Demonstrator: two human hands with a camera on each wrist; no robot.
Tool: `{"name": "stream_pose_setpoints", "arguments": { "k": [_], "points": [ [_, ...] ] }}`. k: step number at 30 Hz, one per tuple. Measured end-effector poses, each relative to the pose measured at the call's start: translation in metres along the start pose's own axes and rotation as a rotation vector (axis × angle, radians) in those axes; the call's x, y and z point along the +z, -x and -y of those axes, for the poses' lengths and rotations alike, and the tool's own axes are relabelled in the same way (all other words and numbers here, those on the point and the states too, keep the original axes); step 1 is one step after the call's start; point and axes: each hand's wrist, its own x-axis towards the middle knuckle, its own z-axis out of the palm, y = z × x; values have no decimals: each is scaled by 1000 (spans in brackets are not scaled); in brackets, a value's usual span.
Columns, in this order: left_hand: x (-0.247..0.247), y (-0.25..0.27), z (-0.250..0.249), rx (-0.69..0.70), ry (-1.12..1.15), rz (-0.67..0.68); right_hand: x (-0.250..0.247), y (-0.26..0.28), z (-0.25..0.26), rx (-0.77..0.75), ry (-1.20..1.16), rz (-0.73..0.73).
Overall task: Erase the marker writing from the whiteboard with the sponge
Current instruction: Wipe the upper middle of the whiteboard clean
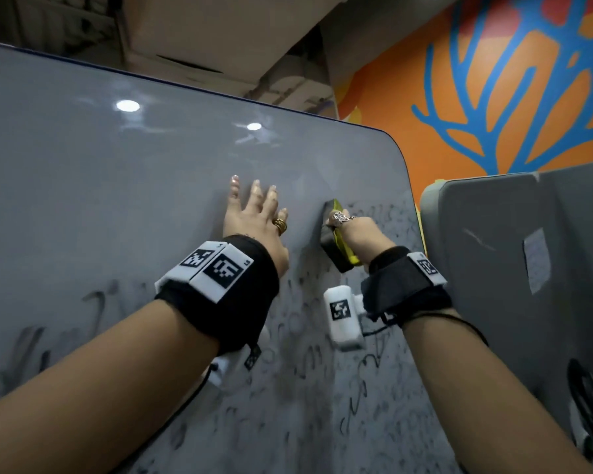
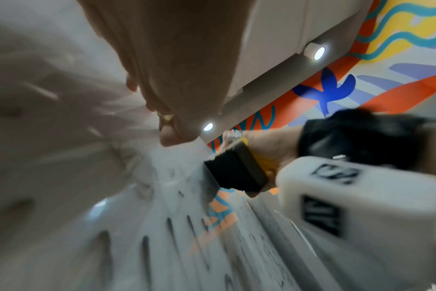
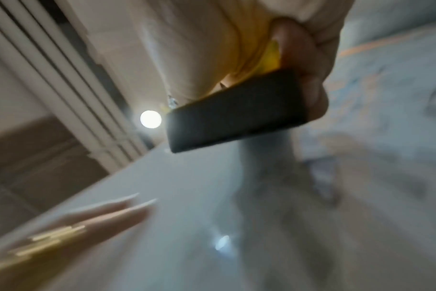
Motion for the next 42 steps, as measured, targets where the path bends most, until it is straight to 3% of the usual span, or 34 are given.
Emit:
{"name": "stream_pose_setpoints", "arguments": {
  "k": [4,11,18,22,26,29,42],
  "points": [
    [-1,-2,-9,-41,-30,11,-24,-19,-6,86,66,-49],
    [-15,-12,-31,-153,37,1,3,-9,-32,-31,73,59],
    [-15,-18,-35,-200,14,41,-31,-60,-45,1,117,-18],
    [-25,-28,-38,-245,51,8,-40,-56,-47,-5,178,15],
    [-51,-61,-32,-283,73,-84,-38,-43,-49,-83,251,85],
    [-68,-96,-13,-302,20,-78,-36,-38,-50,-131,264,112],
    [-71,-194,-20,-242,299,-218,-38,-38,-39,-39,246,63]
  ]
}}
